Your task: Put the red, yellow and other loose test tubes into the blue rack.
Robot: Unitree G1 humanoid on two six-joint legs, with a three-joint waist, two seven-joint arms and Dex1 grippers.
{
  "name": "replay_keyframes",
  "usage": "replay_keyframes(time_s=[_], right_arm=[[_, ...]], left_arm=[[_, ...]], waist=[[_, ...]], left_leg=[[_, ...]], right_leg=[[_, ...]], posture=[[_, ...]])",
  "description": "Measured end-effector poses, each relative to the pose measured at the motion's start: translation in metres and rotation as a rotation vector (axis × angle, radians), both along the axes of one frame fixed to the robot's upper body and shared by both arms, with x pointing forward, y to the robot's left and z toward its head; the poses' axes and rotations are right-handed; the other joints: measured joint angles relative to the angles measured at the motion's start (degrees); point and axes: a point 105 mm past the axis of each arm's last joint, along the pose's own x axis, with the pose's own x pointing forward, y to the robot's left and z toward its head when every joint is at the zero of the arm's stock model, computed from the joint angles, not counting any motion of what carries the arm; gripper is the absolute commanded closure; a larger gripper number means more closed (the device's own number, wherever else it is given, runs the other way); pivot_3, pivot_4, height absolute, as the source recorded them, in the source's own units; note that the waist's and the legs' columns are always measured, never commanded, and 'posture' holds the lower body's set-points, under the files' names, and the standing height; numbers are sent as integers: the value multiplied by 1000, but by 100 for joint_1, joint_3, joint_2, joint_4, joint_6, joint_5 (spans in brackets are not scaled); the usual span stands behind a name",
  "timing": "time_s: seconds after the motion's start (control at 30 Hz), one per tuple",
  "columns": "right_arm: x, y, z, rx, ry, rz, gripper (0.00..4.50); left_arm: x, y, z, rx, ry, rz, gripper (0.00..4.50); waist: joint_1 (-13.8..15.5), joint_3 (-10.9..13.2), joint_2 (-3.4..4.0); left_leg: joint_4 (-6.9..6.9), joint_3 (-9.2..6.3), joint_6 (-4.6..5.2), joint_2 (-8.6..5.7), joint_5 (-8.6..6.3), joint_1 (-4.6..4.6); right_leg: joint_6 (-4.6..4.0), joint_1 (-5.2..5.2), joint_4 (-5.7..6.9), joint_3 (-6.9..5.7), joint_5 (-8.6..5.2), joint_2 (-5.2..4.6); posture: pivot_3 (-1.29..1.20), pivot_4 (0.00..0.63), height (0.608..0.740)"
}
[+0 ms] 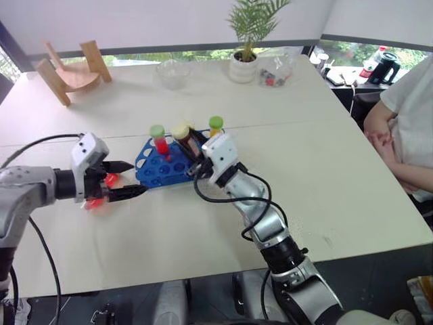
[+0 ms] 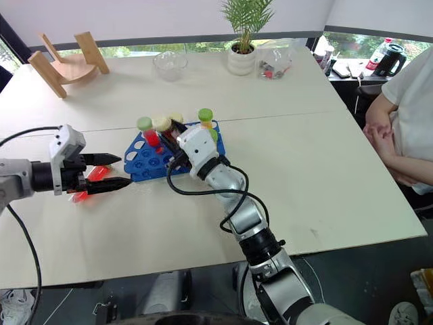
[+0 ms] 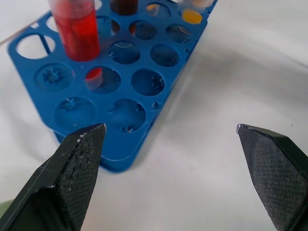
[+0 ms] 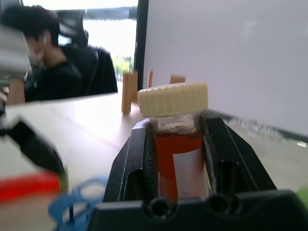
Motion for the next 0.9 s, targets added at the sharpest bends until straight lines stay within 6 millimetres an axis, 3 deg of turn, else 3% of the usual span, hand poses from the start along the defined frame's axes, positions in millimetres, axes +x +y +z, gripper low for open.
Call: replay_keyframes(time_s=[0.07,0.2,0.57,0.9], right_arm=[[-5,0,7,21,13,22,3671],[-1,-1,-17,-10,134,20,3671],[15,2,-47,-43,235,-40,3671],[33,10,-53,-40,234,-72,3671]], left_arm=[[0,-1,-1,-4,-1,-3,0],[-1,-2,-4,-7,5,1,0],[-1,-2,-4,2,4,3,0],[-1,-1,-4,12,6,6,0]], waist=[[1,0,0],[5,1,1],[0,1,0],[7,0,0]], left_leg=[[0,0,0,0,0,1],[1,1,0,0,0,0],[0,1,0,0,0,1],[1,1,0,0,0,1]], right_leg=[[-1,0,0,0,0,1],[-2,1,0,0,0,0],[-2,1,-2,0,-1,1],[-2,2,-1,0,0,1]], posture=[[0,150,740],[0,150,740],[0,150,740],[0,150,740]])
